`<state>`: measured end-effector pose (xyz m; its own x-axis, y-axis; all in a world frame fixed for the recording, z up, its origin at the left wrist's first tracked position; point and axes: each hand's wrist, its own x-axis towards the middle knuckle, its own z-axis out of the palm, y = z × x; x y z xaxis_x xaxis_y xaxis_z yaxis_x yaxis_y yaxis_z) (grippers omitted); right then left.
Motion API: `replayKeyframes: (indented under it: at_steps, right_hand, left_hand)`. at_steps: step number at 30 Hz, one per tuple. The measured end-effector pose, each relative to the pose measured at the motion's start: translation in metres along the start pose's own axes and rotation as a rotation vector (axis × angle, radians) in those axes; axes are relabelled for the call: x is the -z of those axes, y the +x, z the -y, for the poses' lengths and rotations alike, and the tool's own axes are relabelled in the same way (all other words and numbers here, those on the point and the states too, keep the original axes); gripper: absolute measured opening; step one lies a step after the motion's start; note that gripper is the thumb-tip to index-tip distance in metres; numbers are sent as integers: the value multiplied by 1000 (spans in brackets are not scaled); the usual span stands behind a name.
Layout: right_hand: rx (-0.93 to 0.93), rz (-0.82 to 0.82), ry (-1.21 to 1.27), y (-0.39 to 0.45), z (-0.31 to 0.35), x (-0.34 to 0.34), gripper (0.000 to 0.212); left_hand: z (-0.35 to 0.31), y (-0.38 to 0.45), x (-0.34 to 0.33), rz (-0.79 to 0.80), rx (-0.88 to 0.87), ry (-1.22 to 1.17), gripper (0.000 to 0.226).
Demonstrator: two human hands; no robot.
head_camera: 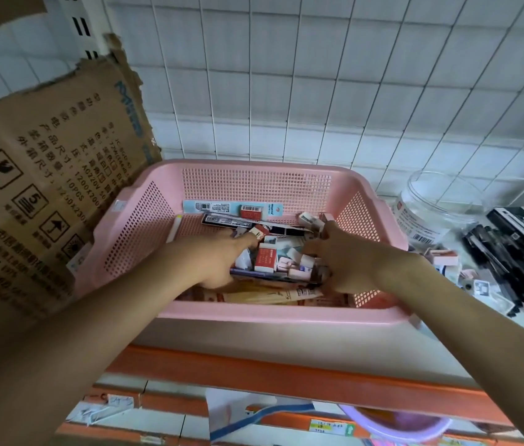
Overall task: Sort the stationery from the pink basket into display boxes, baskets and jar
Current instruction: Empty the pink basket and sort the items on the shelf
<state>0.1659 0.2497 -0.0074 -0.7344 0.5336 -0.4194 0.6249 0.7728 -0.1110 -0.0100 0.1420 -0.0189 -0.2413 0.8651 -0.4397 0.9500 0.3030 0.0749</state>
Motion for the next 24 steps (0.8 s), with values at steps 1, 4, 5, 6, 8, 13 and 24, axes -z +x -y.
replayKeyframes:
  at_steps: [1, 4, 5, 6, 8, 13, 24]
  right_hand:
    - [0, -8, -1, -1, -1, 1, 59]
    - [-6, -39, 10, -2, -3, 0, 49]
    - [-12, -50, 4, -1, -3, -1, 50]
    - [-14, -56, -8, 1, -3, -3, 53]
    - [-14, -44, -11, 5, -2, -6, 59]
    - [-5, 7, 22, 13, -2, -3, 63]
    - [14, 22, 12, 14, -2, -1, 38]
  left_hand:
    - [2, 0, 0, -18, -12, 15, 83]
    - [3, -1, 0, -69, -20, 40, 83]
    - [2, 0, 0, -74, -18, 54, 83]
    - [1, 0, 0, -72, -12, 64, 83]
    - [-3, 1, 2, -46, 18, 71, 83]
    - [-2, 5, 5, 20, 55, 72, 75]
    - [17, -5, 7, 28, -10, -26, 64]
